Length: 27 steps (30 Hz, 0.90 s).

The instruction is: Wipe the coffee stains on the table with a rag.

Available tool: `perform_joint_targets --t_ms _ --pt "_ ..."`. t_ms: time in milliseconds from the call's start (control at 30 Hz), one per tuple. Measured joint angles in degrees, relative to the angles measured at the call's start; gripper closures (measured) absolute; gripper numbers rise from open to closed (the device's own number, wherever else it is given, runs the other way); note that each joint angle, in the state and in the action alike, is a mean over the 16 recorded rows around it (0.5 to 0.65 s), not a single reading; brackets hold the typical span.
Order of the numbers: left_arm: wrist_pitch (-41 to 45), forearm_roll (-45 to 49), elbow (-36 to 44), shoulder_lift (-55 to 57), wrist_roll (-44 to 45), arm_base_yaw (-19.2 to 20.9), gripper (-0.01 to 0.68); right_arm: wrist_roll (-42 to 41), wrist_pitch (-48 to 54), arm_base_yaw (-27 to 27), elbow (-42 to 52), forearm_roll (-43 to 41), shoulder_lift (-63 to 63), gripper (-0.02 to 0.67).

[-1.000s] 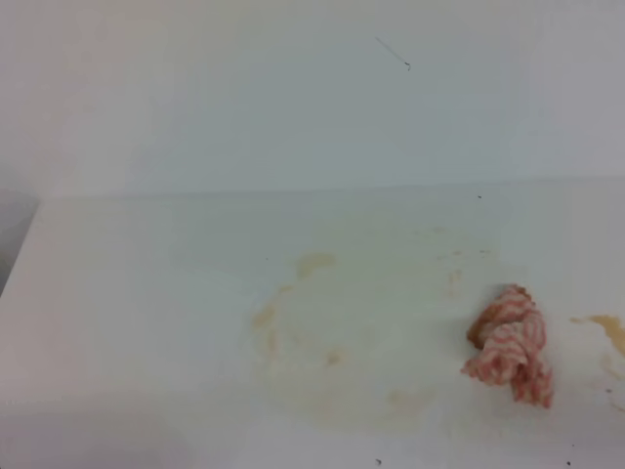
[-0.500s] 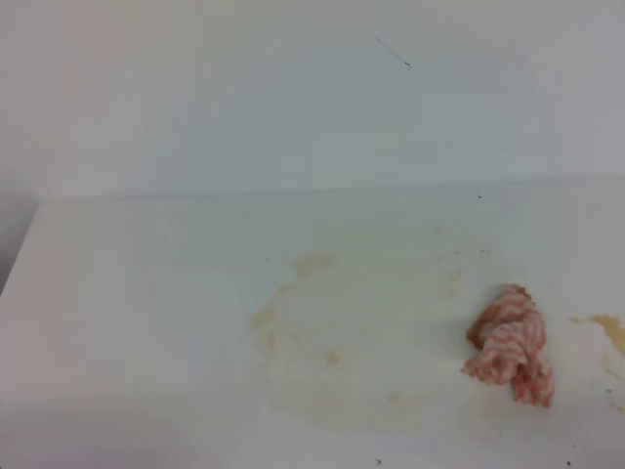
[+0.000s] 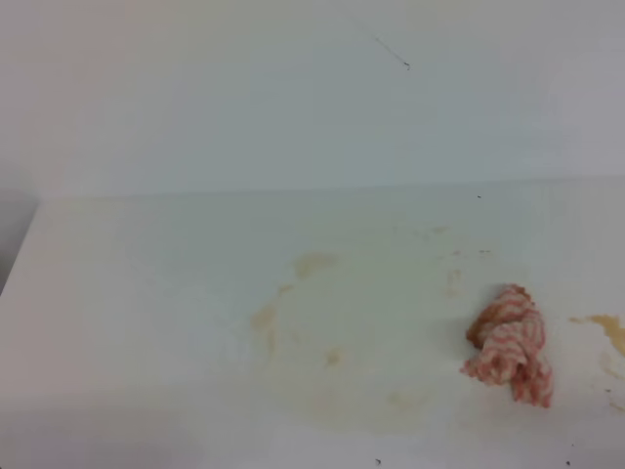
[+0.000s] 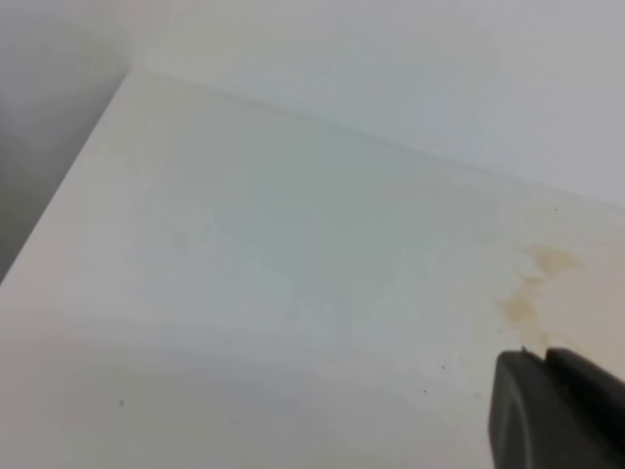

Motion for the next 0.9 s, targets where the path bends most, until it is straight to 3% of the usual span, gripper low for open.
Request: perform_joint_targets --t_ms 233,900 --pt "0.0 0.0 0.0 0.0 0.0 0.0 0.675 8.3 -0.4 0.0 0.0 -4.7 -0.1 0.650" --pt "0.0 0.0 0.0 0.0 0.0 0.0 0.675 8.5 -1.0 0.0 0.0 -4.5 0.0 0.650"
